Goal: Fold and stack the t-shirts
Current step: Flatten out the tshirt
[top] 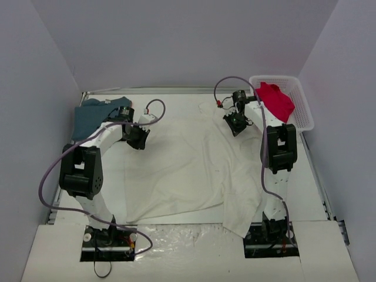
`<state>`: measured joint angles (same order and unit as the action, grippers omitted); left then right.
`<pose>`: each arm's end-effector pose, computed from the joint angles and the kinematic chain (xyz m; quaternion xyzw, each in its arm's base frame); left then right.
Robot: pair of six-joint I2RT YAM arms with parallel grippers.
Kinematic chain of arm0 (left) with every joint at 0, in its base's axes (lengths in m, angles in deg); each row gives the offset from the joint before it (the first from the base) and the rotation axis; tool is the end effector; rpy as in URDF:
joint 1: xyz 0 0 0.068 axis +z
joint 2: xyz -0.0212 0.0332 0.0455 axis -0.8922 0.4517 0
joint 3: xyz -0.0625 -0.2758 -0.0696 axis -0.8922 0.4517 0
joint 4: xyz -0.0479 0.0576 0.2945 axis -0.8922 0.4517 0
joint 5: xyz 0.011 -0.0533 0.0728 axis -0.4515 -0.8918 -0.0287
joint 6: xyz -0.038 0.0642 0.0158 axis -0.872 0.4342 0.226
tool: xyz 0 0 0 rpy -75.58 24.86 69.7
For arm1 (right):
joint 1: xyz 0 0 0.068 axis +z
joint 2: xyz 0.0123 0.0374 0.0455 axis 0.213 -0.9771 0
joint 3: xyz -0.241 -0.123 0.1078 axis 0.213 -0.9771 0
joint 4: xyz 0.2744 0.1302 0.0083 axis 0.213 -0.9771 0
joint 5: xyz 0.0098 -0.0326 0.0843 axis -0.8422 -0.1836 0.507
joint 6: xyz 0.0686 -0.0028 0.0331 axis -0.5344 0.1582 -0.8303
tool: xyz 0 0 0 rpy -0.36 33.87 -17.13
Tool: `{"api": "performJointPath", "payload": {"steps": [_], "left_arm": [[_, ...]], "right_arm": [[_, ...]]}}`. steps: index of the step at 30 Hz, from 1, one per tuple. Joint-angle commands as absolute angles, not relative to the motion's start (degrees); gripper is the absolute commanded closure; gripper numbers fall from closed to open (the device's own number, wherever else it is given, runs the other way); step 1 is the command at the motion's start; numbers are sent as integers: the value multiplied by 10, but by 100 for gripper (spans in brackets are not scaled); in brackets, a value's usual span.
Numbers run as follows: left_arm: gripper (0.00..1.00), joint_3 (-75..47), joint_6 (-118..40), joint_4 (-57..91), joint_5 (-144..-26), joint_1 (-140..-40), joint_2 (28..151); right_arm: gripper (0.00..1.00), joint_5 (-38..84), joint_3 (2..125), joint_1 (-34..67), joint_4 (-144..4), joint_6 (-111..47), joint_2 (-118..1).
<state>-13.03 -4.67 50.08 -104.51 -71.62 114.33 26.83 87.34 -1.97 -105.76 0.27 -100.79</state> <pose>0.4097 -0.0913 0.1919 0.3109 0.8866 -0.1972 0.2799 0.5230 0.1080 0.1711 -0.3185 0.9066 0.0599 0.2704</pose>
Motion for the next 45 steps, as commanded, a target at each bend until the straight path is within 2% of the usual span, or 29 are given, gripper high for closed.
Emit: {"api": "performJointPath", "payload": {"steps": [1, 6, 13, 24, 29, 36, 45], "left_arm": [[98, -170, -81, 484, -985, -726, 1180], [98, -208, -102, 486, -901, -734, 1236], [98, -283, -115, 517, -845, -736, 1314], [98, -450, -119, 555, -869, -730, 1418], [98, -526, -118, 567, -877, -728, 1457], [98, -622, -104, 572, -850, -726, 1514], [98, -741, -80, 595, -830, -724, 1585]], "right_arm": [[100, 221, 927, -14, -1065, -15, -1043], [100, 189, 982, -14, -1067, -18, -1108], [100, 138, 1052, -16, -1068, -26, -1168], [100, 105, 1164, -31, -1069, -34, -1245], [100, 135, 1221, -32, -1067, -38, -1283], [100, 118, 1294, -22, -1062, -33, -1345], [100, 109, 1299, -13, -1015, -25, -1337]]}}
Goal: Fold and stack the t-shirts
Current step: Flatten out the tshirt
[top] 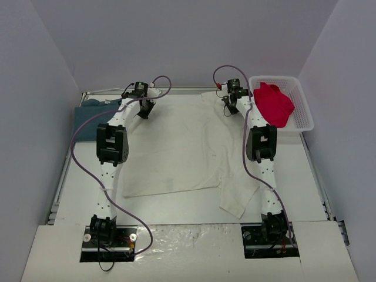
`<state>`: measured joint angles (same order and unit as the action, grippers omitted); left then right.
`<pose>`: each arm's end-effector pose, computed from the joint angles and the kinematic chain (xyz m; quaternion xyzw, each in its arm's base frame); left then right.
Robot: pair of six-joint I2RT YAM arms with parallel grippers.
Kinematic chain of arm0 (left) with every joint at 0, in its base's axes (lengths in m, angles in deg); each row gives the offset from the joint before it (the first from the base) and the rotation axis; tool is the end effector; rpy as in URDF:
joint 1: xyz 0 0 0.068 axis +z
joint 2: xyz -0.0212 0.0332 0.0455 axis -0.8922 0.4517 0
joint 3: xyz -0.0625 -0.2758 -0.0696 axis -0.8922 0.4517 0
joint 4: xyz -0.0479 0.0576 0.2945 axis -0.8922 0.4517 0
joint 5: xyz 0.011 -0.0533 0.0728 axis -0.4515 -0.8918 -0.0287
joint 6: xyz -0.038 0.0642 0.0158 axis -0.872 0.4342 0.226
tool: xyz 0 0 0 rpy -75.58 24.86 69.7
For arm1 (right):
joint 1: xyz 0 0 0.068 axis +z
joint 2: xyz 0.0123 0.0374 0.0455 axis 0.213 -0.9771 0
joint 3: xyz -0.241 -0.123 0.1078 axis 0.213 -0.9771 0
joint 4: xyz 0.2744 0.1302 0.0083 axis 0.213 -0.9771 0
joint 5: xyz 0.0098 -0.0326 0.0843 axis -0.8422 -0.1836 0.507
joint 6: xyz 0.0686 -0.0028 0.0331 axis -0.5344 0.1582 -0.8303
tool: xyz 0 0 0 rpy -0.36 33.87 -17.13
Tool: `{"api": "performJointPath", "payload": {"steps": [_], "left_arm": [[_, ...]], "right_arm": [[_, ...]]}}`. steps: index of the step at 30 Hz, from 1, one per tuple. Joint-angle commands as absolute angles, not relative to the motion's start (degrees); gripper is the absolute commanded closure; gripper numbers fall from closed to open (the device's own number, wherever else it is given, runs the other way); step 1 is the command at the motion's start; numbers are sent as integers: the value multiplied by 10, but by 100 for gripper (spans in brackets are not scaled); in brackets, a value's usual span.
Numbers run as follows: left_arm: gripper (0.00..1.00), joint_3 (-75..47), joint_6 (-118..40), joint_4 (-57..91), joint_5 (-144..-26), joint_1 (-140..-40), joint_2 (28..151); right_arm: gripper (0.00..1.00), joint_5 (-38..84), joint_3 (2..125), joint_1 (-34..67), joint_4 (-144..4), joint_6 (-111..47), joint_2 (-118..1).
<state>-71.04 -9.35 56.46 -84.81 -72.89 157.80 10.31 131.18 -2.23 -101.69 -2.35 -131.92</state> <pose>0.6185 -0.1153 0.1604 0.2470 0.9094 -0.0413 0.3321 0.6630 0.1116 0.1465 -0.2408 0.8837 -0.0857 0.3921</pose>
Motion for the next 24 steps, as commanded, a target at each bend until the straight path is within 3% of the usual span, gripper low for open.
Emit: {"api": "performJointPath", "payload": {"steps": [1, 7, 9, 13, 17, 19, 22, 24], "left_arm": [[98, -745, -80, 595, -826, -725, 1576], [97, -643, -61, 577, -814, -733, 1421], [88, -600, -44, 562, -799, -736, 1365], [79, -475, 4, 557, -791, -747, 1179], [59, -306, 95, 580, -825, -755, 1028], [51, -180, 132, 597, -884, -768, 943], [51, 0, 171, 575, -868, -795, 845], [57, 104, 178, 540, -856, -813, 780]], "right_arm": [[100, 109, 1293, -9, -1013, -24, -1328], [98, 116, 1229, 10, -997, -27, -1205], [91, 118, 1201, 19, -998, -31, -1141], [83, 135, 1101, 33, -999, -36, -1014], [63, 169, 953, 39, -1016, -23, -857], [62, 181, 849, 38, -1028, -3, -808], [58, 200, 711, 38, -1047, 7, -722], [58, 210, 632, 38, -1049, 2, -668]]}}
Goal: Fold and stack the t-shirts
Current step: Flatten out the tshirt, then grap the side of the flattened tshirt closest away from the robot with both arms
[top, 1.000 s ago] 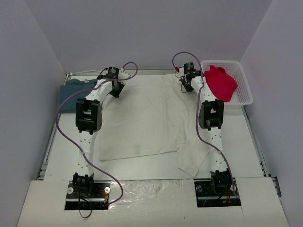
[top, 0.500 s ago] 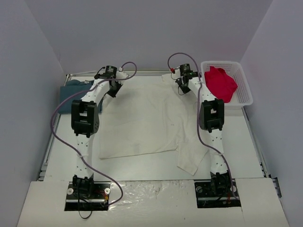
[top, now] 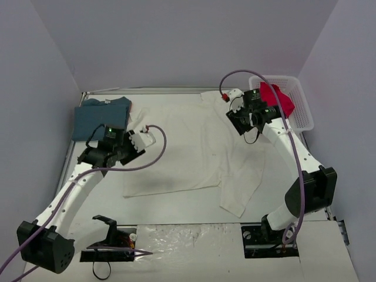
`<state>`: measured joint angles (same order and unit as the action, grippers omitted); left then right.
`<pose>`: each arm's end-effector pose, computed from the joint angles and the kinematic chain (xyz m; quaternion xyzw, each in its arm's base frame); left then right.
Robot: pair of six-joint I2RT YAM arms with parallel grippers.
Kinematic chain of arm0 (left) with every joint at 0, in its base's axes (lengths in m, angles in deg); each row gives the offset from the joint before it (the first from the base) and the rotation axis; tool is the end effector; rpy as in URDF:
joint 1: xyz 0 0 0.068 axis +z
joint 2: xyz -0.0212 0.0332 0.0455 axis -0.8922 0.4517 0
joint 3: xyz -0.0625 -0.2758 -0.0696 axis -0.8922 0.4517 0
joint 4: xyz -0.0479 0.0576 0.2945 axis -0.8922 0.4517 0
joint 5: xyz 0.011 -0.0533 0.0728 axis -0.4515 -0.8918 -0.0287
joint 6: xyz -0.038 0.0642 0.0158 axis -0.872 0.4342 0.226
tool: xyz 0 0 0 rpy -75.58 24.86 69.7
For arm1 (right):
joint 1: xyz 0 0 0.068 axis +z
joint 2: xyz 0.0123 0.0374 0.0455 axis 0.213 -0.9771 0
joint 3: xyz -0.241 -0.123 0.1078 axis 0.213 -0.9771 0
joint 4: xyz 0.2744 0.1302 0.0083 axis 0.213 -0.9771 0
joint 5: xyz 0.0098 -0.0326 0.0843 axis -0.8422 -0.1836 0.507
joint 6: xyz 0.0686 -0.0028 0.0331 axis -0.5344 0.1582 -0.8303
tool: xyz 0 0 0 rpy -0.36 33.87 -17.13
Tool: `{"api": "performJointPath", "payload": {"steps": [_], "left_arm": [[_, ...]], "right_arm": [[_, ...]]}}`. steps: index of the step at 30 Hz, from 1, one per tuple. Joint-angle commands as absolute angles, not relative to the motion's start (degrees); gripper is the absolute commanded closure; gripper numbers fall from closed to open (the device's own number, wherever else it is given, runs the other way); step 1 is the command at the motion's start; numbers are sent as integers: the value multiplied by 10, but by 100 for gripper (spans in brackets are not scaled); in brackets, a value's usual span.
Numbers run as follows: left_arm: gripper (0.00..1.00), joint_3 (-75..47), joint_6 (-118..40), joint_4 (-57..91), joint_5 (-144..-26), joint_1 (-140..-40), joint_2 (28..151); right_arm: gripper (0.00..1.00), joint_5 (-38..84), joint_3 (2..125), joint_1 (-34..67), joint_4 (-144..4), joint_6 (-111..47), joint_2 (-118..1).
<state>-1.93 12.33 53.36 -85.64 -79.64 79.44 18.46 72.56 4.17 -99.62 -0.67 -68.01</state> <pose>0.2868 -0.0952 0.3178 0.4522 0.7798 0.0184 0.4326 0.4104 0.1246 0.3477 -0.3211 0.8290 -0.0092 0.4579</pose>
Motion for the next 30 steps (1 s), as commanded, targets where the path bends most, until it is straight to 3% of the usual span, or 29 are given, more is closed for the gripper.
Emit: {"api": "performJointPath", "payload": {"steps": [1, 5, 15, 30], "left_arm": [[58, 130, 174, 524, -844, -821, 759], [57, 213, 169, 519, -828, -838, 655], [49, 305, 201, 531, -843, -841, 626], [35, 282, 268, 518, -846, -842, 747]], "right_arm": [[58, 213, 611, 38, -1048, -3, -636], [57, 231, 548, 32, -1044, -12, -587], [52, 246, 563, -32, -1038, -31, -620], [49, 251, 559, -51, -1037, -30, -633]]}}
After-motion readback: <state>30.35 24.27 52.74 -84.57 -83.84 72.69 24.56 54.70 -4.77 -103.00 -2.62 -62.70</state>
